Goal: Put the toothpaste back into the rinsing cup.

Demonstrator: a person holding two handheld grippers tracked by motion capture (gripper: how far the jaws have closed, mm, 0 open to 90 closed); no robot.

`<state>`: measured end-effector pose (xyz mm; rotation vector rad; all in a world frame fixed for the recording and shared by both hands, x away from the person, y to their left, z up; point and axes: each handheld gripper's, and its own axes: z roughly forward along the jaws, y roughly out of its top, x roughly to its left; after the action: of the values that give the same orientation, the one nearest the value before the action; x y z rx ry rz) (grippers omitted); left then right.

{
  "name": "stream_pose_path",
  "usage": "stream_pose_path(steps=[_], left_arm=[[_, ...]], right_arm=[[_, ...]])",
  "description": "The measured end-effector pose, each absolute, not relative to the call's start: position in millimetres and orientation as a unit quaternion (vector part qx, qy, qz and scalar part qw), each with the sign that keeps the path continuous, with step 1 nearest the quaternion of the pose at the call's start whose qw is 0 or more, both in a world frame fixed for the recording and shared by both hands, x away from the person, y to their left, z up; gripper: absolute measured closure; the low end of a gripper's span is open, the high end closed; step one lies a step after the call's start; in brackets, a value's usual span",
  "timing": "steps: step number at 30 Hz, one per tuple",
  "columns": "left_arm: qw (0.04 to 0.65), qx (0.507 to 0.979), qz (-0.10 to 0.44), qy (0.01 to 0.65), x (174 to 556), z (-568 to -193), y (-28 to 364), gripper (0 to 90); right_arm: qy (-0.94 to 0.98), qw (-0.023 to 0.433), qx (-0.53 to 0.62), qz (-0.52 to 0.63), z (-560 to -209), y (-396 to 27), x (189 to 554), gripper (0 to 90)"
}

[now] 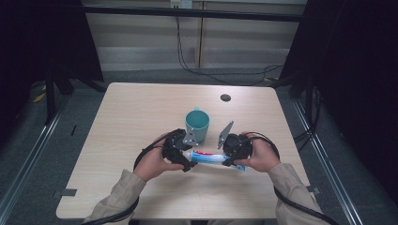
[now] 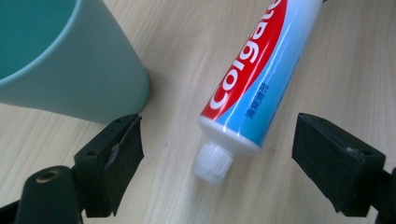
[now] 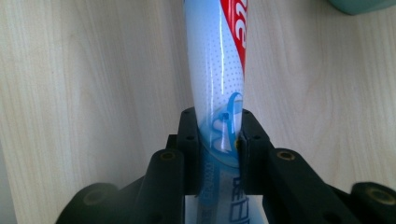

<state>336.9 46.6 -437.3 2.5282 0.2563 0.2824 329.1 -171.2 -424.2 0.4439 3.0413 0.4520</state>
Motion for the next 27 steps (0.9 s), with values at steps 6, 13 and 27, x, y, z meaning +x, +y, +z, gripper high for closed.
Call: stream_pose_path(steps=[6, 13, 27], left_arm=[[0.283, 0.949, 0.106, 0.086, 336, -440, 41, 17.5], [0.285, 0.949, 0.113, 0.071, 334, -443, 36, 20.2], [0.271, 0.955, 0.123, 0.007, 326, -454, 28, 51.9]], right_arm=[[0.981, 0.017, 0.132, 0.144, -423, -167, 330, 74.7], [0.981, 0.016, 0.136, 0.140, -422, -164, 329, 74.5], [0.979, 0.011, 0.119, 0.167, -413, -155, 330, 74.0]])
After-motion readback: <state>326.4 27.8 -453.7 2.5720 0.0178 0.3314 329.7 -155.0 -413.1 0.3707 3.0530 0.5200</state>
